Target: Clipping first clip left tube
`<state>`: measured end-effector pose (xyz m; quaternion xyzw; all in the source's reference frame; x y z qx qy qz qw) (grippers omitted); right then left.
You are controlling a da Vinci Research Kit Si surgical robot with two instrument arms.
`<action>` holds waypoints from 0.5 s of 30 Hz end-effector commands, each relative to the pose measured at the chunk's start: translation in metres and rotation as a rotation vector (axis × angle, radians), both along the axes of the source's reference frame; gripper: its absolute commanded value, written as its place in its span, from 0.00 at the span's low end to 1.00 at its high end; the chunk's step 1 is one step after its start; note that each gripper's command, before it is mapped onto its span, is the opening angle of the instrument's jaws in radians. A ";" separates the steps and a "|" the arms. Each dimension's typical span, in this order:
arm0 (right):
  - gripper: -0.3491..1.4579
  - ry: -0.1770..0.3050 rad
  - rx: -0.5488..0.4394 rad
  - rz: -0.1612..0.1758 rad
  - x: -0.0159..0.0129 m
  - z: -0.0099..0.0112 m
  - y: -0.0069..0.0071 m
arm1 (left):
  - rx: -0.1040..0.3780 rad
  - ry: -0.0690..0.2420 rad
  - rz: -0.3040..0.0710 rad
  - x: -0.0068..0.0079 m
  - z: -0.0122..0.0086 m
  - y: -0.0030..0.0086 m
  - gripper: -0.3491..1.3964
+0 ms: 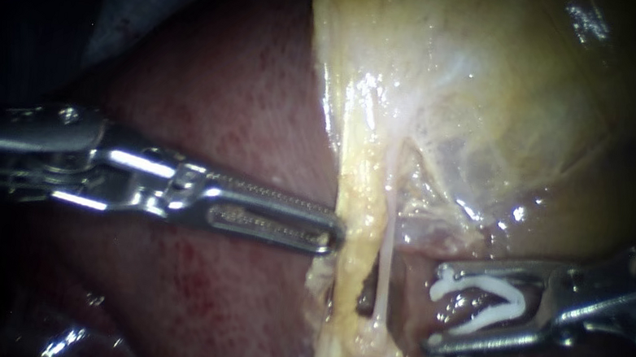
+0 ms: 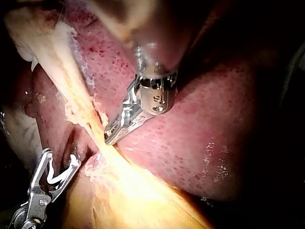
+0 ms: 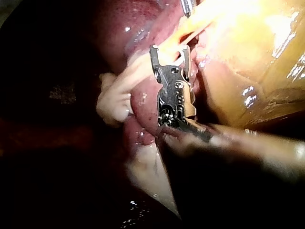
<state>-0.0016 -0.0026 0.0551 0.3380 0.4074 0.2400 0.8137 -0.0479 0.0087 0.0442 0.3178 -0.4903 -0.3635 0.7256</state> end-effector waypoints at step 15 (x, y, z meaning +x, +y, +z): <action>0.47 -0.007 -0.013 0.010 0.0036 0.0000 -0.0015 | 0.008 -0.014 0.016 0.0036 -0.0028 -0.0011 0.00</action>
